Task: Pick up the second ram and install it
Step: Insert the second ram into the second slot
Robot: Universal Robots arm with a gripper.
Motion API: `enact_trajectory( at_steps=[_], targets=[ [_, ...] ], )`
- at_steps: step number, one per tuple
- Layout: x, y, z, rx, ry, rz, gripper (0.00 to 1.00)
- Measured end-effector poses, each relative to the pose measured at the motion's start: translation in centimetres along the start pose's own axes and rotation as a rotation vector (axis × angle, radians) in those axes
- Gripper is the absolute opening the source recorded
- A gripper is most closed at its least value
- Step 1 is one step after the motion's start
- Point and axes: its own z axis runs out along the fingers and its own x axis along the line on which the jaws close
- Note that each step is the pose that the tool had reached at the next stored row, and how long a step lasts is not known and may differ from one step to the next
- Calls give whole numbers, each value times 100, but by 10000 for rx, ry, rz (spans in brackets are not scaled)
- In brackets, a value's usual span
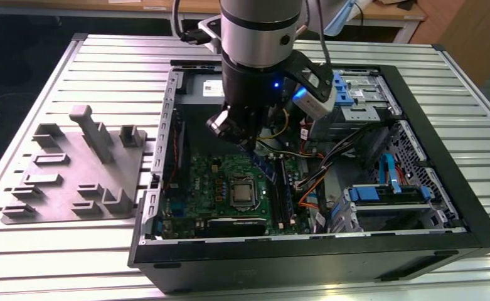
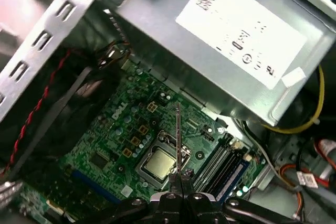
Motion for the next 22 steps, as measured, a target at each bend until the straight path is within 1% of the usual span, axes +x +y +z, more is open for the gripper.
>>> enact_trajectory(
  at_steps=[22],
  targets=[
    [1, -1, 45, 112, -100, 4001, 11]
  ],
)
